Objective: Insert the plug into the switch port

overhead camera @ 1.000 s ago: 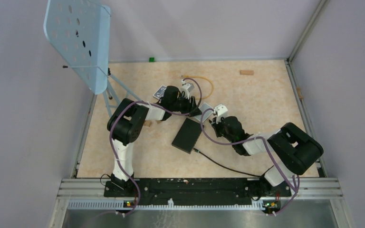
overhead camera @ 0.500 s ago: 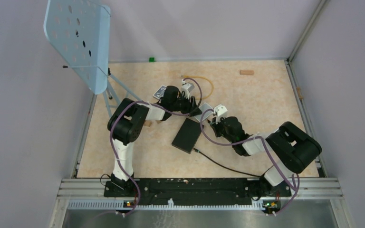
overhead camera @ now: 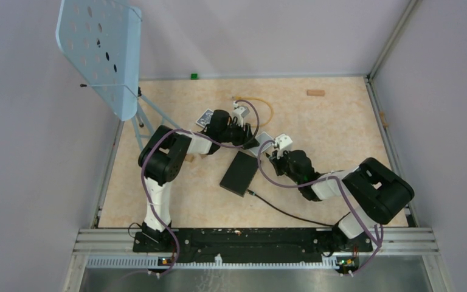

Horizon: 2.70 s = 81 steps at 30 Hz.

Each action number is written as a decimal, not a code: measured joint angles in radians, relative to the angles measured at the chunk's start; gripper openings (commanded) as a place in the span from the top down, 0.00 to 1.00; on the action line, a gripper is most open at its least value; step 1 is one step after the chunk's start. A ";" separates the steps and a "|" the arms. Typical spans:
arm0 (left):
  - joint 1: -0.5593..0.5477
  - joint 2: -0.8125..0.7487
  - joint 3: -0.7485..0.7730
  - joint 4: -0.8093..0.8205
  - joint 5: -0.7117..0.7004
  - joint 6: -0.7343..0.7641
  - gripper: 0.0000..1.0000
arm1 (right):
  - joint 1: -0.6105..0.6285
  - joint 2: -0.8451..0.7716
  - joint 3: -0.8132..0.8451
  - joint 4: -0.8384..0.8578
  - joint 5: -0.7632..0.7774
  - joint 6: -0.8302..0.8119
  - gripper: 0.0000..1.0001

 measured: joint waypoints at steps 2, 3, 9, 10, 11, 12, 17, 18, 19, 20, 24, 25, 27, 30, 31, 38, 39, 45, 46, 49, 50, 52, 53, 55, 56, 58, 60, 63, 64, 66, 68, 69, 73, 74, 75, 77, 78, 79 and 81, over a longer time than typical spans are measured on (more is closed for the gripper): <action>0.000 0.001 0.003 -0.001 0.000 0.000 0.46 | 0.000 -0.009 0.000 0.000 0.002 0.000 1.00; -0.001 0.002 0.003 -0.002 0.001 0.000 0.46 | 0.000 -0.013 0.000 0.000 0.003 0.000 1.00; -0.003 0.003 0.006 -0.006 0.004 0.000 0.46 | 0.000 -0.018 0.000 0.000 0.010 0.000 1.00; -0.003 0.003 0.006 -0.006 0.005 0.000 0.46 | 0.000 -0.017 0.000 0.001 0.011 0.000 1.00; -0.003 0.003 0.006 -0.006 0.006 0.000 0.46 | 0.000 -0.015 0.000 0.003 0.012 0.000 1.00; -0.003 0.003 0.006 -0.006 0.006 0.000 0.45 | 0.000 -0.013 0.000 0.005 0.012 0.000 1.00; -0.002 0.003 0.006 -0.002 0.005 0.006 0.46 | 0.000 0.039 0.000 0.040 0.017 0.000 1.00; -0.002 0.003 0.005 0.001 0.005 0.008 0.46 | 0.000 0.056 0.000 0.051 0.018 0.000 1.00; -0.002 0.003 0.003 0.004 0.006 0.010 0.46 | 0.000 0.064 0.000 0.056 0.018 0.000 1.00; -0.002 0.003 0.001 0.008 0.006 0.011 0.46 | 0.000 0.074 0.000 0.067 0.018 0.000 1.00; -0.002 0.003 -0.007 0.023 0.007 0.015 0.46 | 0.000 0.096 0.000 0.096 0.019 0.000 1.00; -0.002 0.003 -0.009 0.027 0.008 0.016 0.46 | 0.000 0.100 0.000 0.099 0.019 0.000 1.00; -0.002 0.003 -0.014 0.036 0.008 0.017 0.46 | 0.000 0.109 0.000 0.107 0.019 0.000 1.00; -0.002 0.003 -0.022 0.051 0.010 0.018 0.46 | 0.000 0.122 0.000 0.119 0.019 0.000 1.00; -0.002 0.003 -0.026 0.058 0.009 0.018 0.46 | 0.000 0.124 0.000 0.122 0.019 -0.001 1.00; -0.005 0.003 -0.058 0.119 0.006 0.026 0.47 | 0.000 0.126 0.002 0.124 0.019 -0.005 1.00; -0.006 0.003 -0.062 0.126 0.006 0.031 0.47 | 0.000 0.126 0.002 0.124 0.018 -0.008 1.00; -0.010 0.003 -0.072 0.143 0.006 0.053 0.48 | 0.000 0.126 0.014 0.109 0.018 -0.032 1.00; -0.011 0.002 -0.075 0.147 0.006 0.056 0.48 | 0.000 0.126 0.021 0.101 0.017 -0.037 1.00; -0.016 -0.002 -0.085 0.160 -0.001 0.067 0.48 | 0.000 0.125 0.033 0.078 0.018 -0.050 1.00; -0.018 -0.005 -0.090 0.165 -0.006 0.071 0.49 | 0.000 0.125 0.037 0.073 0.018 -0.052 1.00; -0.018 -0.005 -0.095 0.175 -0.010 0.075 0.49 | 0.000 0.125 0.049 0.055 0.018 -0.058 1.00; -0.019 -0.005 -0.097 0.180 -0.012 0.077 0.49 | 0.000 0.125 0.055 0.046 0.018 -0.061 1.00; -0.021 -0.007 -0.099 0.186 -0.024 0.080 0.48 | 0.000 0.125 0.068 0.026 0.018 -0.066 1.00; -0.023 -0.009 -0.105 0.193 -0.032 0.081 0.48 | 0.000 0.125 0.073 0.018 0.018 -0.069 1.00; -0.025 -0.014 -0.114 0.202 -0.045 0.081 0.46 | 0.000 0.125 0.077 0.011 0.018 -0.072 1.00; -0.028 -0.019 -0.119 0.203 -0.060 0.080 0.45 | 0.000 0.124 0.078 0.007 0.018 -0.072 1.00; -0.029 -0.026 -0.121 0.195 -0.076 0.068 0.42 | 0.000 0.119 0.079 -0.002 0.017 -0.071 1.00; -0.029 -0.029 -0.121 0.187 -0.080 0.060 0.40 | 0.000 0.116 0.079 -0.008 0.015 -0.070 1.00; -0.026 -0.035 -0.119 0.166 -0.084 0.041 0.38 | 0.000 0.098 0.079 -0.037 0.009 -0.063 1.00; -0.025 -0.044 -0.105 0.121 -0.085 0.026 0.32 | 0.000 0.075 0.079 -0.060 0.003 -0.050 0.96; -0.023 -0.047 -0.087 0.087 -0.086 0.014 0.29 | 0.000 0.059 0.079 -0.073 -0.001 -0.039 0.93; -0.019 -0.048 -0.015 -0.036 -0.118 0.009 0.23 | 0.000 0.005 0.080 -0.140 -0.008 0.009 0.80; -0.017 -0.048 0.001 -0.063 -0.134 0.008 0.21 | 0.000 -0.010 0.080 -0.164 -0.008 0.022 0.77; -0.012 -0.048 0.015 -0.087 -0.151 0.008 0.20 | 0.000 -0.025 0.080 -0.187 -0.007 0.032 0.75; -0.001 -0.050 0.028 -0.113 -0.175 0.008 0.18 | 0.000 -0.054 0.080 -0.238 -0.003 0.055 0.71; 0.004 -0.054 0.030 -0.122 -0.189 0.008 0.17 | 0.000 -0.066 0.080 -0.262 -0.001 0.064 0.70; 0.009 -0.060 0.030 -0.133 -0.201 0.006 0.16 | 0.000 -0.082 0.081 -0.291 0.006 0.074 0.69; 0.018 -0.075 0.029 -0.163 -0.230 0.002 0.14 | 0.000 -0.114 0.082 -0.348 0.016 0.090 0.68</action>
